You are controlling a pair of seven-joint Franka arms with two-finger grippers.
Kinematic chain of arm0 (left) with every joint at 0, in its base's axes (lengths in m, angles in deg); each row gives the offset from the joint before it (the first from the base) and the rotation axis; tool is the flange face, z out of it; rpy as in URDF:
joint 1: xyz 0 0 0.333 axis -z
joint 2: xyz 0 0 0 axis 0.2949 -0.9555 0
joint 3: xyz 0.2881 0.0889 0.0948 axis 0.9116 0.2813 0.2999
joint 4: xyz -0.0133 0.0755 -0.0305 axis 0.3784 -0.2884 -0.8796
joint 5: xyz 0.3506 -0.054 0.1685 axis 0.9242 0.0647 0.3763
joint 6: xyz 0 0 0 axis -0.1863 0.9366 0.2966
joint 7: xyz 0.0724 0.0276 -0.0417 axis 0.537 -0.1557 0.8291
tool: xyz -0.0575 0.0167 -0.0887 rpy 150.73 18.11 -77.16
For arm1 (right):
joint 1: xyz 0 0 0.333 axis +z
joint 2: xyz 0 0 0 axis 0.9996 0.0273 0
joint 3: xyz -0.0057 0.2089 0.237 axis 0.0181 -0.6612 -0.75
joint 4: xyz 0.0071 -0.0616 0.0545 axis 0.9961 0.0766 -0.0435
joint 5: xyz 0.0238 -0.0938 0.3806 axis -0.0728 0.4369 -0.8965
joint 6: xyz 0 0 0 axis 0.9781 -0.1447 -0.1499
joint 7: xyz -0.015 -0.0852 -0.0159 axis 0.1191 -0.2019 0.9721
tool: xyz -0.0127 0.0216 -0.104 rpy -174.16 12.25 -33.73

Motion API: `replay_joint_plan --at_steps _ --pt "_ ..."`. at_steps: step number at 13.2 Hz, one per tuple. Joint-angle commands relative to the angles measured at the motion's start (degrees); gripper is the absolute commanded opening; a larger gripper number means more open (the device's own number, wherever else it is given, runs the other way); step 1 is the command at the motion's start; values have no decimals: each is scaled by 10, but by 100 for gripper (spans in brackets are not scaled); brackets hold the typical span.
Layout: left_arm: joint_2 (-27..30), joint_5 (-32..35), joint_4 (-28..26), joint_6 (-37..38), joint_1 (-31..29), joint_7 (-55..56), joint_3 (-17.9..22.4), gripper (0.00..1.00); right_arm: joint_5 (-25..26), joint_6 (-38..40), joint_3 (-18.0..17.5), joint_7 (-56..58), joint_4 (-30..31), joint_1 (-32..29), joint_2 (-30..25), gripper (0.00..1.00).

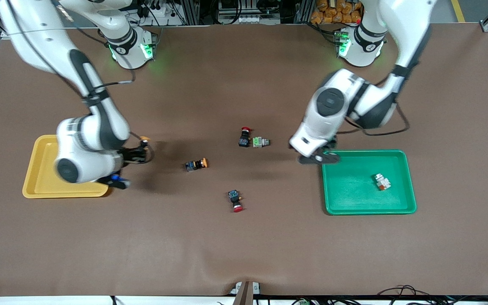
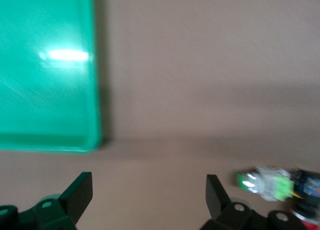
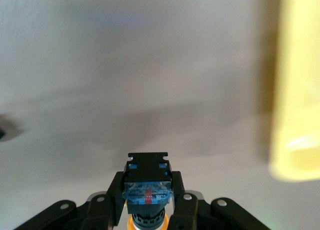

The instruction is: Place green and yellow buttons in trays

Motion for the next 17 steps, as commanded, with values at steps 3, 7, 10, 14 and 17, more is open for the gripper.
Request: replay_joint_plan --at_steps 3,7,10,14,17 --pt "-32 1 -3 -42 58 80 2 100 43 8 -9 142 -34 -88 2 0" --pt "-88 2 -3 -123 114 171 5 100 71 0 -8 191 -41 -134 8 0" --pt "-102 2 -3 -145 113 200 5 100 120 -1 -9 205 -44 -191 8 0" --pt "-103 2 -6 -145 108 200 7 100 153 -64 -8 276 -56 -267 24 0" --pt "-106 2 -7 -148 110 201 8 100 172 -131 -9 294 -55 -298 55 0"
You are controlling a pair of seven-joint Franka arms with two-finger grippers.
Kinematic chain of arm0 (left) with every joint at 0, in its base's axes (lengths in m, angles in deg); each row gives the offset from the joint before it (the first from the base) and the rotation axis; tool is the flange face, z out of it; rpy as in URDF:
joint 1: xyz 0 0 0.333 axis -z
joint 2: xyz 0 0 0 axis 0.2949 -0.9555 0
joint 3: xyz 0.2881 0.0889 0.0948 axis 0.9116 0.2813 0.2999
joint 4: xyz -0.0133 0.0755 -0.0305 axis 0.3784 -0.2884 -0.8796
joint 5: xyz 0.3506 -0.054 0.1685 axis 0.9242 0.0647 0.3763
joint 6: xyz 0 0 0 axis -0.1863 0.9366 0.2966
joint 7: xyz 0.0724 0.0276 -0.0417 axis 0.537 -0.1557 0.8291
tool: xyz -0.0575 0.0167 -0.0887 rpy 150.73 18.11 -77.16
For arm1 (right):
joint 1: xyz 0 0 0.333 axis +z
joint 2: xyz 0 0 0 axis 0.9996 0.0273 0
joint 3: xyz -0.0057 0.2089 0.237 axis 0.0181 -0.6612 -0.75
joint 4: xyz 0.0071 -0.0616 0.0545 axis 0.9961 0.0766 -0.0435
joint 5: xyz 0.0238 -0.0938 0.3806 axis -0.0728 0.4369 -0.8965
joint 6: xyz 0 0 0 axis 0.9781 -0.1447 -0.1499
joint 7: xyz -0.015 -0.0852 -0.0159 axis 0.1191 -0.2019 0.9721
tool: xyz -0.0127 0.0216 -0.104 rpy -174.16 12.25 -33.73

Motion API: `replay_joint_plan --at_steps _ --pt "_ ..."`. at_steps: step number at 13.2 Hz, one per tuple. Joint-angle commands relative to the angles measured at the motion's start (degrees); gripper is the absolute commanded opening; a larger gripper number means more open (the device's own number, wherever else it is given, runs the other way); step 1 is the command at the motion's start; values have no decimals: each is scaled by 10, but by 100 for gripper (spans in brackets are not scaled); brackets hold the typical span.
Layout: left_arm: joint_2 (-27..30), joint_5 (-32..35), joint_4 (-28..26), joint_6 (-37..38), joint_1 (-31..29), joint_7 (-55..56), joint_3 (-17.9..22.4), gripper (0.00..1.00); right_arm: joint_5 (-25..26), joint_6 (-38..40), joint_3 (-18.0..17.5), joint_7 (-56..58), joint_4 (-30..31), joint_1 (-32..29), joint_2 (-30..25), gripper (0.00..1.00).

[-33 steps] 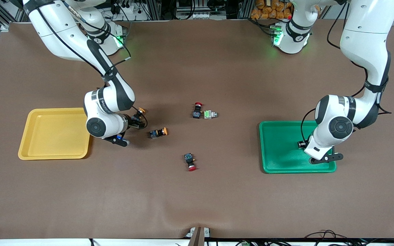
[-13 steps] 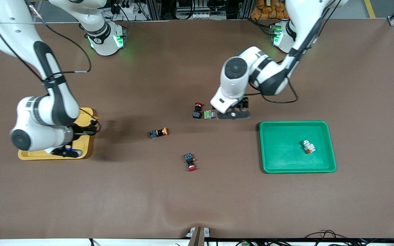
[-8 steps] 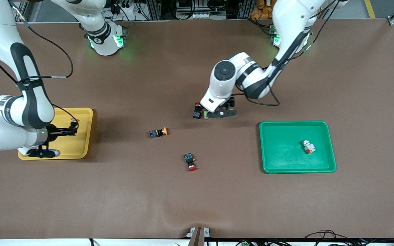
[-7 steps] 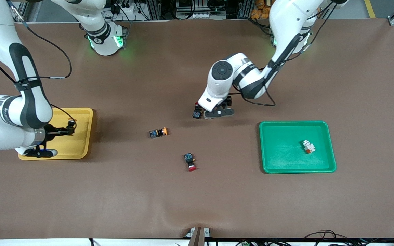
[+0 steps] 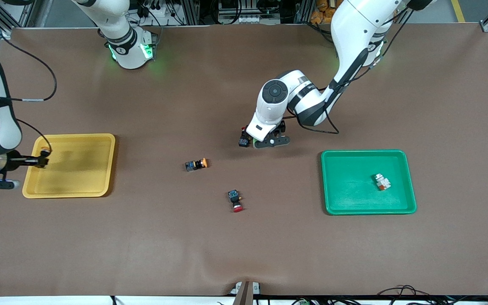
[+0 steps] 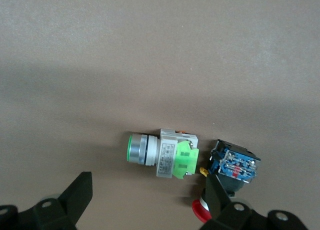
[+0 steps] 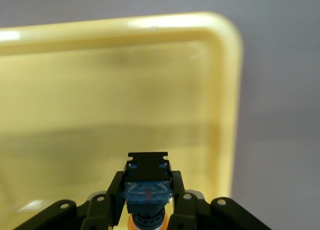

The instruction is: Place green and yellow buttons in trays

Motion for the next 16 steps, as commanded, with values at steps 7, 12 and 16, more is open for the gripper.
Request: replay_joint_plan --at_steps 7,12,16 --pt "-22 3 2 -29 7 24 1 100 -4 -51 -14 -5 -11 -21 55 7" --pt "-29 17 2 -31 10 25 1 100 -31 -57 -14 -6 -13 -17 71 100" --pt "-44 44 13 -31 10 31 2 100 -72 -9 -21 -77 -45 -9 63 100"
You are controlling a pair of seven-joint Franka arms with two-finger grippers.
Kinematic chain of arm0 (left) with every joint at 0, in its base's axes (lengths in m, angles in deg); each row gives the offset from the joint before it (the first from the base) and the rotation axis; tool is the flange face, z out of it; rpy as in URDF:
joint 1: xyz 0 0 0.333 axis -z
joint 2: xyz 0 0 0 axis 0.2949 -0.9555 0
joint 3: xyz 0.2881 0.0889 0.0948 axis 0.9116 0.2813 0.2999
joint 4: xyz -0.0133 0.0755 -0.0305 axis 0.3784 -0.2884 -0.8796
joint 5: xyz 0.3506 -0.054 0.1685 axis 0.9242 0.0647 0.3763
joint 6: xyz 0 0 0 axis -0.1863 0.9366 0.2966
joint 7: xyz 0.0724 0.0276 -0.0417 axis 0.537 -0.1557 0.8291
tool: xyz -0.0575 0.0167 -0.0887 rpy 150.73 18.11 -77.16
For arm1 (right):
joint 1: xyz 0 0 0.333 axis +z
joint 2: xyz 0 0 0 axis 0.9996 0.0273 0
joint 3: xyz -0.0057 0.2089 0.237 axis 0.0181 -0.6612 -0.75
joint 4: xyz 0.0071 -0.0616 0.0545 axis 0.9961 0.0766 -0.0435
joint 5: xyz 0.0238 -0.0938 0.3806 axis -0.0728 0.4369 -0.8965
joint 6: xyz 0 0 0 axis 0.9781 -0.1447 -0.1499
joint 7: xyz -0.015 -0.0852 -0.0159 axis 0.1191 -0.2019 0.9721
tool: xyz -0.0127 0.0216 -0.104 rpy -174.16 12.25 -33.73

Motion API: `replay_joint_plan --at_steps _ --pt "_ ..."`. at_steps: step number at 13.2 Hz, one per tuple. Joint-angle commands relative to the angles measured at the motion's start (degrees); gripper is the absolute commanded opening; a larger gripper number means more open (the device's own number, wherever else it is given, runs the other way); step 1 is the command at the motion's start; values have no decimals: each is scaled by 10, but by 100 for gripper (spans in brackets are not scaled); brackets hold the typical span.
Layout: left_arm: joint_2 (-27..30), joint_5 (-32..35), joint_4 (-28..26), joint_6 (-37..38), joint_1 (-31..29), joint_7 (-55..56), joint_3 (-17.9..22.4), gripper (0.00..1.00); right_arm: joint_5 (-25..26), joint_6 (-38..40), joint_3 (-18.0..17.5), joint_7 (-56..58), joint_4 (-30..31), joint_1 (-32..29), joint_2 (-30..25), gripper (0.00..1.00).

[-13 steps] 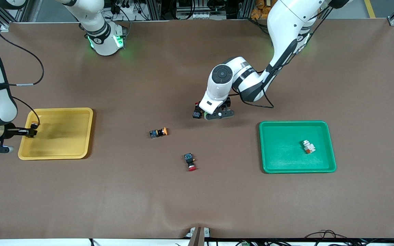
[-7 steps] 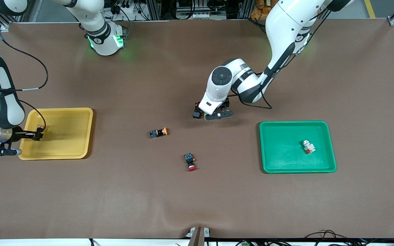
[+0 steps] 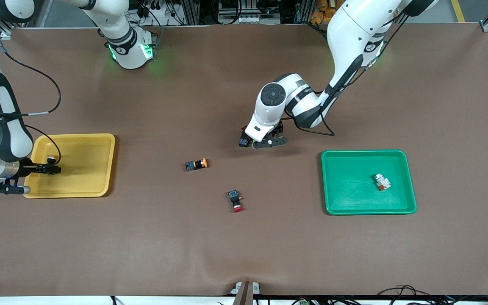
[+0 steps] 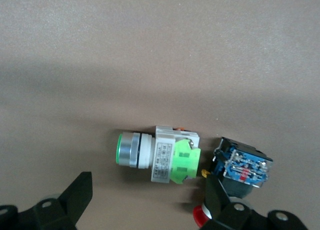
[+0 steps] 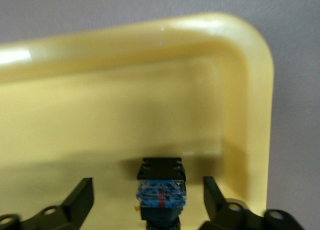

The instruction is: Place green and yellow buttons in trays

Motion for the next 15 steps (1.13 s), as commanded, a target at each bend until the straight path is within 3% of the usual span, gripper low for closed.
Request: replay_joint_plan --at_steps 1,4,10,12,14,15 --pt "-18 27 17 -6 2 29 2 100 -47 97 -11 -69 -61 10 -4 100" --pt "-21 28 20 -6 3 30 2 100 -59 258 -12 -164 -134 50 -16 100" --pt "-33 44 29 -6 2 31 2 88 -88 359 -11 -459 -134 210 -92 100" --pt "-34 44 32 -6 2 31 2 76 -89 362 -11 -565 -132 260 -101 100" --pt "-34 44 33 -6 2 30 3 72 -93 359 -11 -653 -134 307 -102 100" --pt "-34 44 34 -6 2 30 3 60 -95 354 -11 -693 -135 327 -102 100"
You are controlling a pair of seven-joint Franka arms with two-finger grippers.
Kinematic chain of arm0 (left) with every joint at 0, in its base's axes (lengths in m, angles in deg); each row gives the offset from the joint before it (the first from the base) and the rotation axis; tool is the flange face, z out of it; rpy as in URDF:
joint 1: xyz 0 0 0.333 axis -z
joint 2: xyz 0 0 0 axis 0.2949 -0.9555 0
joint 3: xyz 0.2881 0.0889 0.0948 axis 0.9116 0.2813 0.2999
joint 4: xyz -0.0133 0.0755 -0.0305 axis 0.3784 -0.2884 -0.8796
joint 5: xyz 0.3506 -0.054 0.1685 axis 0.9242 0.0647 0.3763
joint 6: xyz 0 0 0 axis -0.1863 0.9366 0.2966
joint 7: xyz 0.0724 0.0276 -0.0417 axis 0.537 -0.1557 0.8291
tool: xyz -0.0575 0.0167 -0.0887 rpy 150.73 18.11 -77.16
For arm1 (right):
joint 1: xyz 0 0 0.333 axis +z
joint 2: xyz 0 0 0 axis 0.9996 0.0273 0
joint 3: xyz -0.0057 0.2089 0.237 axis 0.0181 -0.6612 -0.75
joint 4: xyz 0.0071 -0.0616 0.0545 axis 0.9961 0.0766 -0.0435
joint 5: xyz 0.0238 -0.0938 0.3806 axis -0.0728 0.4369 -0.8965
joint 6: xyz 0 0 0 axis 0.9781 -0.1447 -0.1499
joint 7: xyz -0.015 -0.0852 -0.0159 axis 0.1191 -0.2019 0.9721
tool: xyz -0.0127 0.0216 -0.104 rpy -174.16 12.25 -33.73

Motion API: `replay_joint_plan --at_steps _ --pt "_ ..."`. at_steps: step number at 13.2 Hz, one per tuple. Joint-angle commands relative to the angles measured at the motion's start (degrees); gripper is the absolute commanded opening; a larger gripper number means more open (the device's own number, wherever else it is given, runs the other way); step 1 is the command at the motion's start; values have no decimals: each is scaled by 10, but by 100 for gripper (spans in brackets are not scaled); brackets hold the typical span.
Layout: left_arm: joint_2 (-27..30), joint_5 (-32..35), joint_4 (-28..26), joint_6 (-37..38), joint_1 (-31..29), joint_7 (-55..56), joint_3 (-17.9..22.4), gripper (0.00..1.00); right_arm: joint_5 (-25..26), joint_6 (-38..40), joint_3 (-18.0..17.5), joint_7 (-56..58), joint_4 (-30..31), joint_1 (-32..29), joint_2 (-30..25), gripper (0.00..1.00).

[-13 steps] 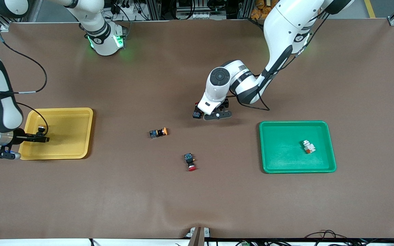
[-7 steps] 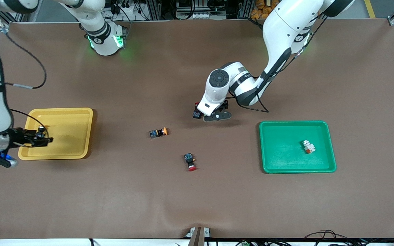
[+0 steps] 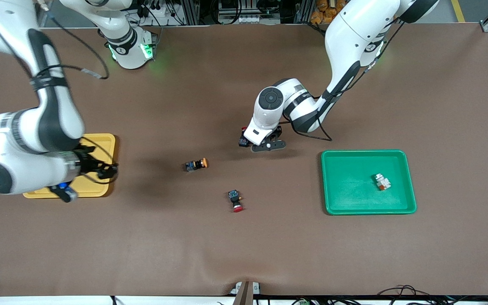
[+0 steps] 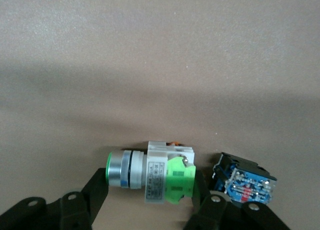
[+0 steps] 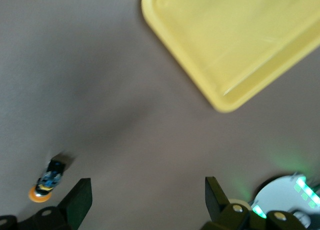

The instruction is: Place green and yellow buttons in trays

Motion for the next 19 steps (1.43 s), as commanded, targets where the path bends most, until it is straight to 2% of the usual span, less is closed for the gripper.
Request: replay_joint_plan --at_steps 1,3,4,7,10,12,15,17,19 --pt "-9 21 12 -4 2 20 2 46 -13 -17 8 -96 8 48 -6 100" --pt "-4 22 12 -4 -4 16 2 3 -15 -60 8 -146 13 71 2 100" --pt "0 22 12 -2 -8 14 2 0 -29 -77 9 -164 12 84 5 100" --pt "55 21 12 40 -47 12 -1 0 -43 -134 9 -207 14 110 31 100" --pt "103 21 12 97 -91 8 -5 0 -42 -237 9 -262 62 134 47 100" --pt "112 13 14 111 -110 -17 -5 0 -42 -301 10 -274 78 155 68 100" --pt "116 12 18 121 -132 -20 -5 0 -35 -344 12 -298 91 174 88 100" --pt "134 13 20 177 -148 -30 -3 0 -35 -372 12 -301 121 181 87 100" --pt "141 14 18 206 -192 -76 -3 0 -35 -374 12 -307 140 187 84 100"
